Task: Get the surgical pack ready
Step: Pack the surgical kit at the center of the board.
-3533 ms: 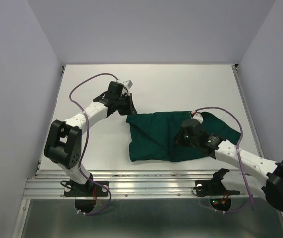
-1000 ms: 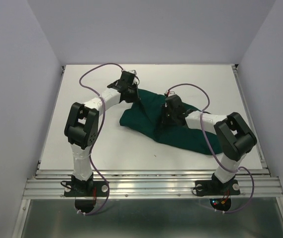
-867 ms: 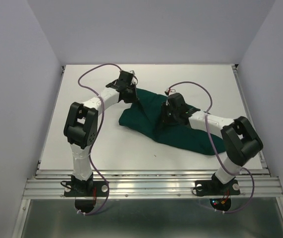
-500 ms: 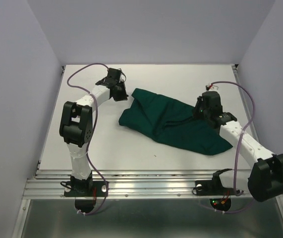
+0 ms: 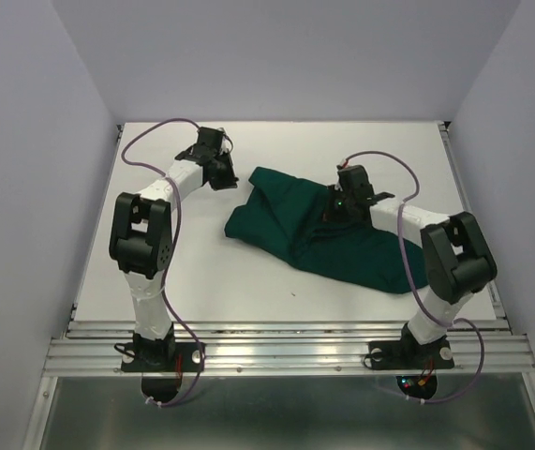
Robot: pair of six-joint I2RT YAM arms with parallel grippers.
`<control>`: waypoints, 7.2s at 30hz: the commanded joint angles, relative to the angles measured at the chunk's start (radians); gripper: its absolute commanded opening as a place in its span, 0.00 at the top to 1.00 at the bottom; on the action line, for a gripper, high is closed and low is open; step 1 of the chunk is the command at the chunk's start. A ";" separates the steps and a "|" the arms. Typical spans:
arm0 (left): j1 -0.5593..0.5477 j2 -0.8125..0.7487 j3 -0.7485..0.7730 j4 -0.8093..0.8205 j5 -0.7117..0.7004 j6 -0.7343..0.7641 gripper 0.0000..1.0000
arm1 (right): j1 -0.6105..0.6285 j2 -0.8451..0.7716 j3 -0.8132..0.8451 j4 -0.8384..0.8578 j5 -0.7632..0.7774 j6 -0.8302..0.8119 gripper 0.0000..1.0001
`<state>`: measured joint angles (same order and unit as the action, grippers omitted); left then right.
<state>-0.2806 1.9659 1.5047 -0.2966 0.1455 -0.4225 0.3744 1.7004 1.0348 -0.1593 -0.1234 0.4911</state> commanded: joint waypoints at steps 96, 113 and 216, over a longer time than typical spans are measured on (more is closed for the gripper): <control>0.066 -0.151 -0.023 -0.033 0.046 0.065 1.00 | -0.387 -0.452 -0.298 -0.184 0.257 0.006 0.96; 0.066 -0.111 -0.024 -0.019 0.071 0.062 1.00 | -0.387 -0.366 -0.297 -0.187 0.378 0.040 0.98; -0.223 0.219 0.060 0.142 0.252 -0.127 1.00 | 0.268 0.142 0.688 0.007 -0.237 -0.009 0.99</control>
<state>-0.4870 2.2326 1.6093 -0.1272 0.3912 -0.5556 0.6170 1.8858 1.7409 -0.2478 -0.3210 0.4885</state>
